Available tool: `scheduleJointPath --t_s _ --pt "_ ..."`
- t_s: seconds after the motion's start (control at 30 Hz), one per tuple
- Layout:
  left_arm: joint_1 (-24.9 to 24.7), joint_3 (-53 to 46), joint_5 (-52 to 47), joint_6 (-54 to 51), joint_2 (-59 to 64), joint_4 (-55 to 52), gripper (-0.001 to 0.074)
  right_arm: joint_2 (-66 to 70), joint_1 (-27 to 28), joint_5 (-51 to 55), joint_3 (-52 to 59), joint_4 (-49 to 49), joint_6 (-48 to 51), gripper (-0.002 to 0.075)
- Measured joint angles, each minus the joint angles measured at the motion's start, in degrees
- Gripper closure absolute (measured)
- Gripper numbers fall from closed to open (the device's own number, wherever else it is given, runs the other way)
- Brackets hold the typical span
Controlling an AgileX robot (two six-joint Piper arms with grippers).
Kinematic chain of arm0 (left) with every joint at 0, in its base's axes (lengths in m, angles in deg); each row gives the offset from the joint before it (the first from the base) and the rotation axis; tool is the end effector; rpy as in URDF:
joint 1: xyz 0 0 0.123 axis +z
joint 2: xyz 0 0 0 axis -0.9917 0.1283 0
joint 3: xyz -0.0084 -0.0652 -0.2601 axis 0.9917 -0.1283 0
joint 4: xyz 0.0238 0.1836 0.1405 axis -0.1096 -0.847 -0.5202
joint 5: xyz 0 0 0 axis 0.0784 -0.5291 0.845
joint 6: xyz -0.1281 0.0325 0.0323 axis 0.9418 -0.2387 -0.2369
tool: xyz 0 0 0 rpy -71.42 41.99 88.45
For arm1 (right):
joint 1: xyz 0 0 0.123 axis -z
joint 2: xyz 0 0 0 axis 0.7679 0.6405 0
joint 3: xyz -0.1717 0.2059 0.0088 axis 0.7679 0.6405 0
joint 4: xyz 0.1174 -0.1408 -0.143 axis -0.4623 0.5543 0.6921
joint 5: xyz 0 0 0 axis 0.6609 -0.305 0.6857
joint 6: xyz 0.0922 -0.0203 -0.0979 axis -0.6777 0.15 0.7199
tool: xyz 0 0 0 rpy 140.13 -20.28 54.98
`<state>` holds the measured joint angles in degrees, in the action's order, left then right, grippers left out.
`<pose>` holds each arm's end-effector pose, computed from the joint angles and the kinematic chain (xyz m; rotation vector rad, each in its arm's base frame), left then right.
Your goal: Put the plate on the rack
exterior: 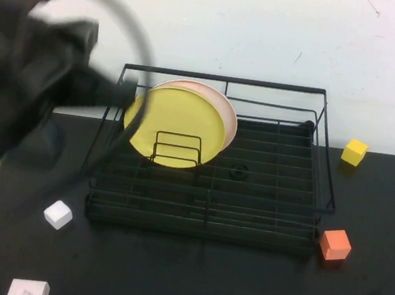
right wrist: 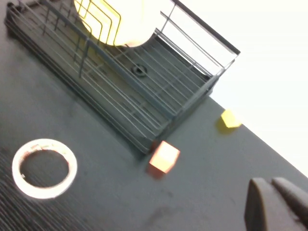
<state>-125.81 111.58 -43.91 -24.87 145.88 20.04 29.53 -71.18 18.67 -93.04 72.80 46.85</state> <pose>0.2348 -0.1203 0.3661 0.1512 1.7205 -0.1350 0.0973 0.0356 0.3045 -0.8050 1.8486 -0.0733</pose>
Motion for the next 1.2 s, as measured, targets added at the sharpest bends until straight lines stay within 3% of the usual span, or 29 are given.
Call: scheduleJointPath --t_s 0.23,0.47,0.77,1.2 --pt "-10.7 -12.2 -0.8 5.0 -14.8 0.0 0.0736 0.0 0.0 -6.9 7.3 -5.5 0.7 0.0726" --pt "-16.8 -21.9 -2.0 5.6 -23.8 0.1 0.0736 0.0 0.0 -4.1 10.2 -6.8 1.0 0.0726" --pt "-17.2 -24.6 -2.6 6.4 -26.6 0.1 0.0736 0.0 0.0 2.3 10.8 -6.9 1.0 0.0726" --pt "-17.2 -24.9 -2.9 6.6 -26.9 0.1 0.0736 0.0 0.0 3.3 10.8 -6.9 0.9 0.0727"
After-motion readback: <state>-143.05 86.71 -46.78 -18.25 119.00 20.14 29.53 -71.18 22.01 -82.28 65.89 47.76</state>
